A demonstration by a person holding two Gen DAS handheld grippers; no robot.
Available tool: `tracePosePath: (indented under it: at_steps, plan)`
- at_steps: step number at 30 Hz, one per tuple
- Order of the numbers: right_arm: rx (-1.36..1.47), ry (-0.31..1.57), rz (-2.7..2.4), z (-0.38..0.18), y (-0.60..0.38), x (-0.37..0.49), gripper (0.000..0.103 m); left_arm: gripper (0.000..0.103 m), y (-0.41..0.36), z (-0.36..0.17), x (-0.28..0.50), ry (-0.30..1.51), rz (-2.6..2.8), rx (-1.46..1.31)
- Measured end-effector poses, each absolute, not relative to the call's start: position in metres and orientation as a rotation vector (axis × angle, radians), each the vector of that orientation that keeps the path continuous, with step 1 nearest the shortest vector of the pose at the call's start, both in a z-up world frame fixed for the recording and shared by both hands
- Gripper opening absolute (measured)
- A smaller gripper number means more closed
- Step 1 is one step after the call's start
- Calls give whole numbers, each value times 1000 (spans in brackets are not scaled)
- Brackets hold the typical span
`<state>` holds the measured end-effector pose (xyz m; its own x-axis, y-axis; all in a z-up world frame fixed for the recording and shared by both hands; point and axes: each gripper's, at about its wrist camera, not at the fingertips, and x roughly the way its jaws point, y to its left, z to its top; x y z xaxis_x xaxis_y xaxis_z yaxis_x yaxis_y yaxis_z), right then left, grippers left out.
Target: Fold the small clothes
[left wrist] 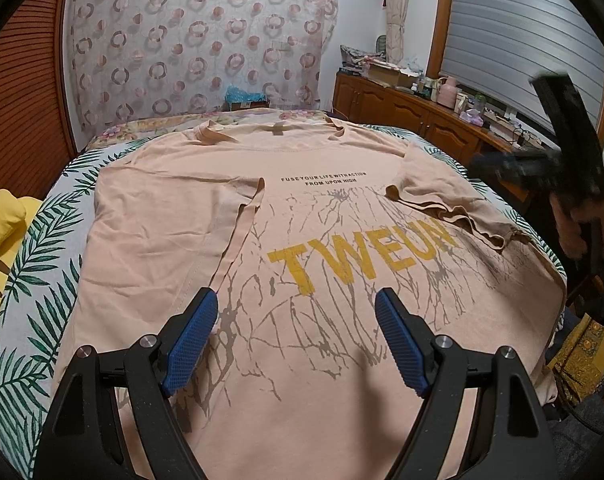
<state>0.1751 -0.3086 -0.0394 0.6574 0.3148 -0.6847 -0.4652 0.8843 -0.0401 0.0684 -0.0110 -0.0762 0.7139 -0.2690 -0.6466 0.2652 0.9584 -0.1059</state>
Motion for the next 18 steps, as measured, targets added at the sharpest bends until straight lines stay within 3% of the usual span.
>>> tracePosePath:
  at_steps: [8, 11, 13, 18]
  plan:
    - [-255, 828, 489, -78, -309, 140, 40, 81, -9, -74, 68, 714, -289, -17]
    - [-296, 819, 475, -81, -306, 139, 27, 81, -9, -74, 68, 713, -287, -12]
    - [-310, 812, 470, -81, -308, 139, 9, 81, -8, -72, 69, 708, -278, -6]
    - [-279, 800, 522, -77, -314, 128, 2, 81, 2, -64, 69, 678, -246, -10]
